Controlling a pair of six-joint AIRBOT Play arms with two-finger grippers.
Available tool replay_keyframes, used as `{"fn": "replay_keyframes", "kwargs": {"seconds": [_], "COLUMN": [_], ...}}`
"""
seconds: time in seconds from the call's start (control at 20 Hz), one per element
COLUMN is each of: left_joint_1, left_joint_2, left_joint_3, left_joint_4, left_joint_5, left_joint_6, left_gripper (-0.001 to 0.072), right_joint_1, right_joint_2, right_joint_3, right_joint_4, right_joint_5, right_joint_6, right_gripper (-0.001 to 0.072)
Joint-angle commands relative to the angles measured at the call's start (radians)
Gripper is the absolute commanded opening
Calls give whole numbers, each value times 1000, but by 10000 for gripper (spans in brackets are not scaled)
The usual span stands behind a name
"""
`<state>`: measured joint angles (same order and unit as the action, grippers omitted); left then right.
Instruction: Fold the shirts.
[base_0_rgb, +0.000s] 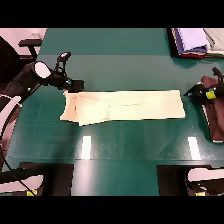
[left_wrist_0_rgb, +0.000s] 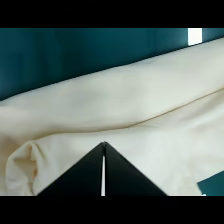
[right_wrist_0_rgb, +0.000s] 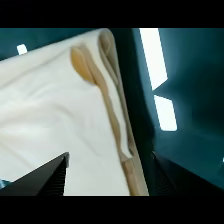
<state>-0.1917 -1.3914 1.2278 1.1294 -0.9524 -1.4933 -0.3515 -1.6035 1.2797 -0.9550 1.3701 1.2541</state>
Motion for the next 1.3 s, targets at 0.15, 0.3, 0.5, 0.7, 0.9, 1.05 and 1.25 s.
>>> {"fn": "replay_keyframes", "kwargs": {"seconds": [0.15,0.3,0.5,0.7,0.9,1.05,1.25], "left_joint_1": [-73,-154,-244,-323,-378,-397,-397], "left_joint_2": [-9,-54,-191,-341,-466,-516,-534], "left_joint_3": [3,5,96,247,373,424,426], "left_joint_4": [-127,-143,-169,-170,-172,-170,-159], "left_joint_5": [57,132,148,139,99,93,54], "left_joint_6": [34,15,15,1,0,-8,-26], "left_gripper": [24,24,24,24,24,24,24], "right_joint_1": [5,84,121,140,269,385,509], "right_joint_2": [-114,-145,-92,53,173,207,209], "right_joint_3": [-70,-70,-69,32,194,299,419], "right_joint_4": [48,48,53,100,101,101,103], "right_joint_5": [9,-11,-40,8,34,66,69], "right_joint_6": [-28,-34,-70,-67,24,70,114], "right_gripper": [596,470,23,22,21,22,22]}}
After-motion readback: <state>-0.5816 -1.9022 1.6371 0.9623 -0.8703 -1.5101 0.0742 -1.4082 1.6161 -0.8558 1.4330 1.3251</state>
